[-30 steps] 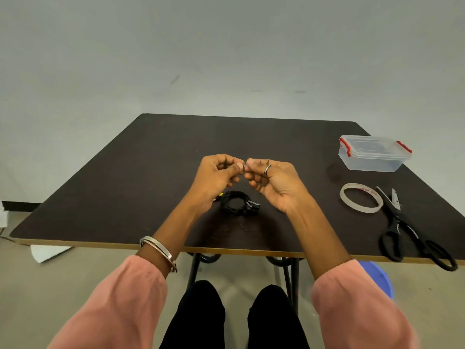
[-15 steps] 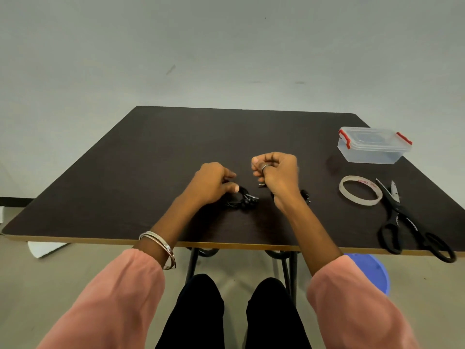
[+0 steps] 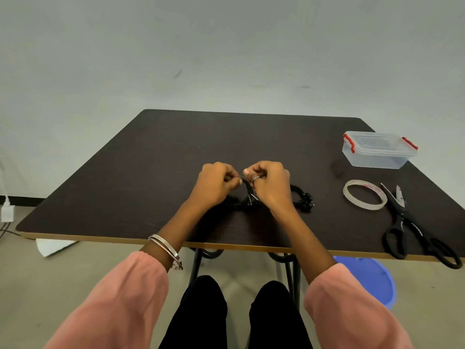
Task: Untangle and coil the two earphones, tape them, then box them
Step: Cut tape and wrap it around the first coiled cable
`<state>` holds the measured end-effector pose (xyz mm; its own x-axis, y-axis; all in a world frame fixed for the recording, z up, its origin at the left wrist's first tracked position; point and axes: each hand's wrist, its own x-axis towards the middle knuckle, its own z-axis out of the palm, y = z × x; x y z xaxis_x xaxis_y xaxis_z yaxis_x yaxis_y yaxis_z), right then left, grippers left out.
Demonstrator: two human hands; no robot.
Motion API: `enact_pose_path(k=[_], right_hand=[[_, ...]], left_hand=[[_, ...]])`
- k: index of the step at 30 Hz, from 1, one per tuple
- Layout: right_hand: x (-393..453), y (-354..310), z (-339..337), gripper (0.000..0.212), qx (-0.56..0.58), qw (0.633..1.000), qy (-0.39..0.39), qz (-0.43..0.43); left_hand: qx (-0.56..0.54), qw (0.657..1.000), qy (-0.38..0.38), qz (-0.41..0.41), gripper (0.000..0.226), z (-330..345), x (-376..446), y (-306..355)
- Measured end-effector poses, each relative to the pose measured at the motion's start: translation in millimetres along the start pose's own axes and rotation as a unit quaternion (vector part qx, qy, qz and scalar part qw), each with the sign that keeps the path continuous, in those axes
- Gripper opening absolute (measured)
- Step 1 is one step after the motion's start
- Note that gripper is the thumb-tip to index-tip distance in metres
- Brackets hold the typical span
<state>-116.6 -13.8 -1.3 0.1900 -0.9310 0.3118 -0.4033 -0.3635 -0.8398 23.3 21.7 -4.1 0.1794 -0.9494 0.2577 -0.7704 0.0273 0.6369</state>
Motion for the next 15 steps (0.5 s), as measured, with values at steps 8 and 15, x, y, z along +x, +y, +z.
enact_pose_path(k=[8, 15], right_hand=[[-3, -2, 0, 0.010, -0.127, 0.985, -0.010, -0.119], [-12, 6, -7, 0.018, -0.137, 0.965, -0.019, -0.221]], left_hand=[[-0.349, 0.925, 0.010, -0.150, 0.004, -5, -7, 7], [-0.485, 0.854, -0.001, -0.187, 0.009, -9, -15, 15]])
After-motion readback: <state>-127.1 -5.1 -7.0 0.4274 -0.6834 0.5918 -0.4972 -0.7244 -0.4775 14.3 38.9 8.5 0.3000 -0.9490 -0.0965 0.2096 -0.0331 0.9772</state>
